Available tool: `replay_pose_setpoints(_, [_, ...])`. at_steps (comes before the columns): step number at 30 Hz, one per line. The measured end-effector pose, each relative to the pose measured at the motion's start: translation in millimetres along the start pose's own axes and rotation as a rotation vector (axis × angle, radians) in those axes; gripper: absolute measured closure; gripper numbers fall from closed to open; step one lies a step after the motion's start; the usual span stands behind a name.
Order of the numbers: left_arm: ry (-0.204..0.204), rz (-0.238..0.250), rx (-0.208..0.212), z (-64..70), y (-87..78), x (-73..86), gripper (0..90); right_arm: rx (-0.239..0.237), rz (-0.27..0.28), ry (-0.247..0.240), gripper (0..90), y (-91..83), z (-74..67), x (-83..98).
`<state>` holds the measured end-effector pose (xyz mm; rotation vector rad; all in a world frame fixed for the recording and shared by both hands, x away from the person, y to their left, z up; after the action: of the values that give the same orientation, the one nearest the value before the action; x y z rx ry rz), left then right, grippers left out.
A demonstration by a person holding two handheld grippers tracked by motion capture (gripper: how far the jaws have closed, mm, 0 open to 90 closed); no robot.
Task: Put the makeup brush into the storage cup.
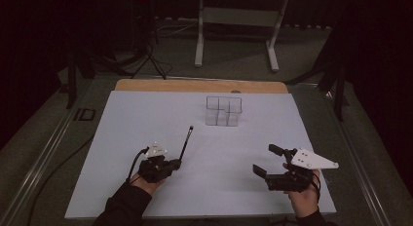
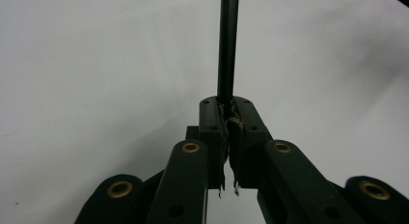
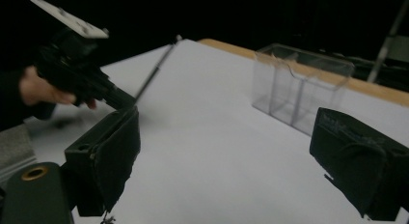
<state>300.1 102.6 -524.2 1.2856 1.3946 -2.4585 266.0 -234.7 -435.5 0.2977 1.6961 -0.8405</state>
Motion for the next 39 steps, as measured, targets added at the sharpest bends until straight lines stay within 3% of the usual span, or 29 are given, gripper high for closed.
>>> replay_pose_setpoints(7, [-0.004, 0.004, 0.012, -0.9, -0.5, -0.5, 85.8, 0.009, 0.016, -0.038, 10.6, 4.1, -10.3, -24.5])
replay_pose_setpoints(11, [-0.002, 0.000, 0.012, -0.1, -0.5, -0.1, 85.8, 0.041, 0.025, -0.085, 10.7, 10.0, -14.1, -37.3])
replay_pose_setpoints(15, [-0.004, -0.003, 0.013, -0.8, -0.2, -0.2, 85.8, 0.028, 0.037, -0.088, 10.7, 19.0, -18.8, -51.8])
replay_pose_setpoints(21, [-0.009, 0.002, 0.012, -2.0, -1.0, -0.1, 85.8, 0.028, 0.043, -0.133, 10.7, 35.0, -28.9, -71.5])
replay_pose_setpoints(30, [-0.006, 0.017, 0.010, -1.3, -2.3, -0.8, 85.8, 0.020, -0.003, -0.071, 10.7, 66.8, -37.7, -85.3])
replay_pose_setpoints(35, [-0.009, 0.017, 0.010, -1.4, -2.4, -0.2, 85.8, 0.024, -0.008, -0.080, 10.7, 84.4, -47.7, -92.8])
replay_pose_setpoints(39, [-0.003, 0.027, 0.007, -1.6, -4.5, -0.8, 85.9, 0.024, -0.011, -0.048, 10.7, 100.2, -50.4, -97.7])
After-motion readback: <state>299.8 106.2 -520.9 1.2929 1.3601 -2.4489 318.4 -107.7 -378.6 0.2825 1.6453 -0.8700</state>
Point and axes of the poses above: each handheld gripper's, and its own axes: y roughly forward along the jaws, x roughly out of its underside, z roughly to its right, the point moved 5 cm from there along y, roughly forward along the jaws, and after that the axes turned 4 degrees about -z, right-handed, at the moved point
